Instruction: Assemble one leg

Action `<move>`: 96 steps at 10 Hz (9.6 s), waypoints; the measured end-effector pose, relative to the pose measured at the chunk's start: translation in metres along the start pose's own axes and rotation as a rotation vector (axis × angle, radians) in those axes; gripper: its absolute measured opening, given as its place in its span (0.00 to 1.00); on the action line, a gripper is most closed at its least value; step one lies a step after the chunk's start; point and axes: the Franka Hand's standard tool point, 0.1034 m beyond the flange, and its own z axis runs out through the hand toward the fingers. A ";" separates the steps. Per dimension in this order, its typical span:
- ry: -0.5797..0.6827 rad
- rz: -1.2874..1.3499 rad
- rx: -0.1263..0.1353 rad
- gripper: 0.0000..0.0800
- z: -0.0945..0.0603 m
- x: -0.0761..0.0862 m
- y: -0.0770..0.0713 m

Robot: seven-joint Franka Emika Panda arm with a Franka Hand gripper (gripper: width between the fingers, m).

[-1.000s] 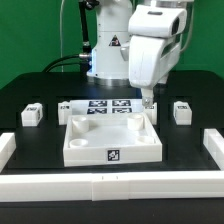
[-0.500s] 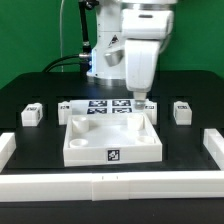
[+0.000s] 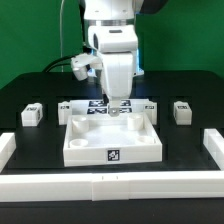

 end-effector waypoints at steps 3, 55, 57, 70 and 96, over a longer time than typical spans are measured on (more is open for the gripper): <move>0.012 0.049 0.036 0.81 0.020 0.001 -0.007; 0.063 0.716 0.000 0.81 0.000 0.096 0.035; 0.074 1.067 0.019 0.81 0.000 0.105 0.029; -0.144 1.715 0.298 0.81 0.004 0.154 0.003; -0.714 1.501 0.882 0.36 0.033 0.171 -0.046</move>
Offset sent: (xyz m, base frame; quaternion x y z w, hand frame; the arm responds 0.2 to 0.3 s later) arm -0.0040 0.0031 -0.0195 0.0023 -0.0142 0.0137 0.9998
